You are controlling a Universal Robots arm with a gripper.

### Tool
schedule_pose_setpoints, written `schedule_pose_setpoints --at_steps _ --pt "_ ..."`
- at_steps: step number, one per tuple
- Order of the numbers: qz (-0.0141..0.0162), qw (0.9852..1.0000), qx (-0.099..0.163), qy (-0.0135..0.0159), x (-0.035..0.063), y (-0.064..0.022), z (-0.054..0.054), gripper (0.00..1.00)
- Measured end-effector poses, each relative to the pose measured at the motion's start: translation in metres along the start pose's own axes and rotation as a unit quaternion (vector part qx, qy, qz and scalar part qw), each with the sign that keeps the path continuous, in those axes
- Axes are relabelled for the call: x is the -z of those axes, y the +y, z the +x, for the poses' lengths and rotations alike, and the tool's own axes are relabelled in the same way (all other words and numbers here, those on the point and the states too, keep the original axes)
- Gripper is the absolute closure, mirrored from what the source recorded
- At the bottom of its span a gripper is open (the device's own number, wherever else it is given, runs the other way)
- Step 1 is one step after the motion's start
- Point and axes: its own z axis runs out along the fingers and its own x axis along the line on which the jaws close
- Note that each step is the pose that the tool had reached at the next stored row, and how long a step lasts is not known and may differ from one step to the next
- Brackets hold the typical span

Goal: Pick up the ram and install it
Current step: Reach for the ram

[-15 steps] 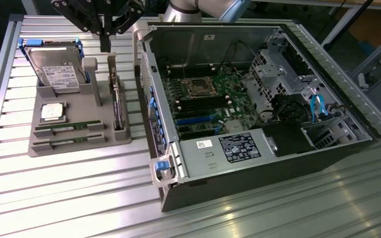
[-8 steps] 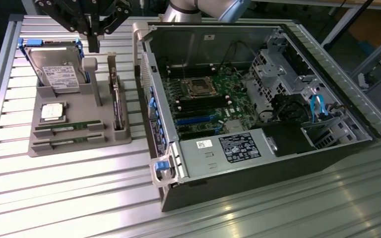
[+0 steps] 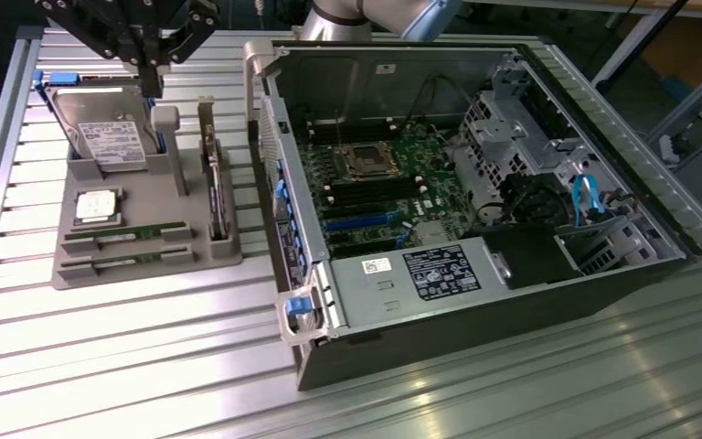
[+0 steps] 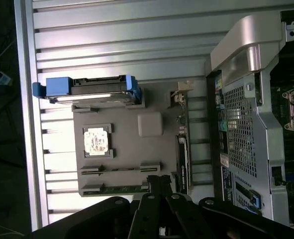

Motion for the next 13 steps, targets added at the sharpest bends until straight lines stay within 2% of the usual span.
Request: schedule_pose_setpoints --at_steps 4,13 --pt "0.0001 1.0000 0.000 0.0017 -0.0003 -0.0008 0.010 0.90" --pt "0.0002 1.0000 0.000 0.0022 -0.0012 -0.0026 0.034 0.90"
